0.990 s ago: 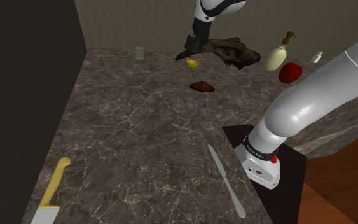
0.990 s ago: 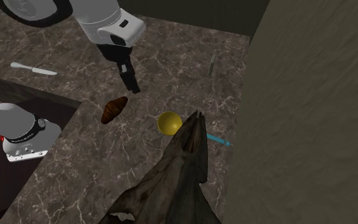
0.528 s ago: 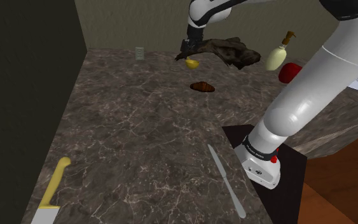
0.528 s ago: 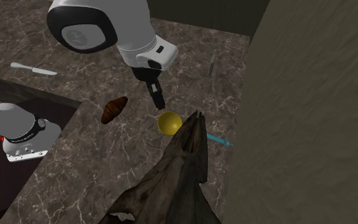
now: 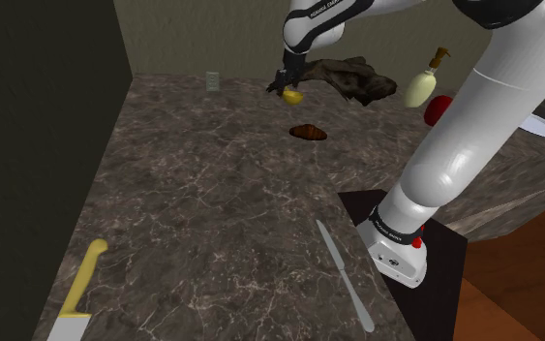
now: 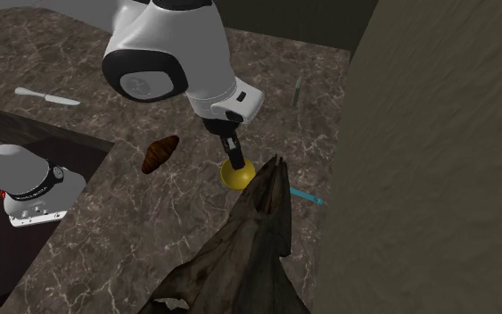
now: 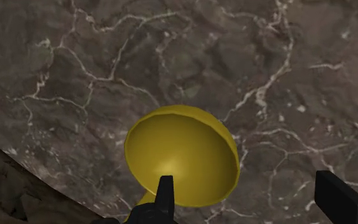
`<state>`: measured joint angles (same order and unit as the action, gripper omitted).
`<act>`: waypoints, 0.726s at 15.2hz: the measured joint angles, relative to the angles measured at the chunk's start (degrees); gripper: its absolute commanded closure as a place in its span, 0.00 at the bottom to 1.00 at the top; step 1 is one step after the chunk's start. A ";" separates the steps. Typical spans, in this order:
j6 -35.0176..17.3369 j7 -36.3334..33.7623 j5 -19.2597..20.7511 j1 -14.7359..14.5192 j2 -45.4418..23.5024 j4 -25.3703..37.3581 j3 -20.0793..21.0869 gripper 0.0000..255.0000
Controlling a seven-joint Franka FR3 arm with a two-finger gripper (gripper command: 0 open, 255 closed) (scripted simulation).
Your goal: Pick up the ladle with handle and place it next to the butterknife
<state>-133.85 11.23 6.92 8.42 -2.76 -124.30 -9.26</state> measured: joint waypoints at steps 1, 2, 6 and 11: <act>-0.96 0.10 -0.02 0.10 -0.43 -0.54 -0.08 0.00; -1.38 0.09 -0.06 0.11 -0.86 -0.52 -0.08 0.00; -1.81 0.16 -0.10 0.16 -1.20 -0.58 -0.12 0.00; -1.84 0.16 -0.11 0.16 -1.21 -0.59 -0.12 1.00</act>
<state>-135.69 11.40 6.81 8.58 -3.96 -124.89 -9.37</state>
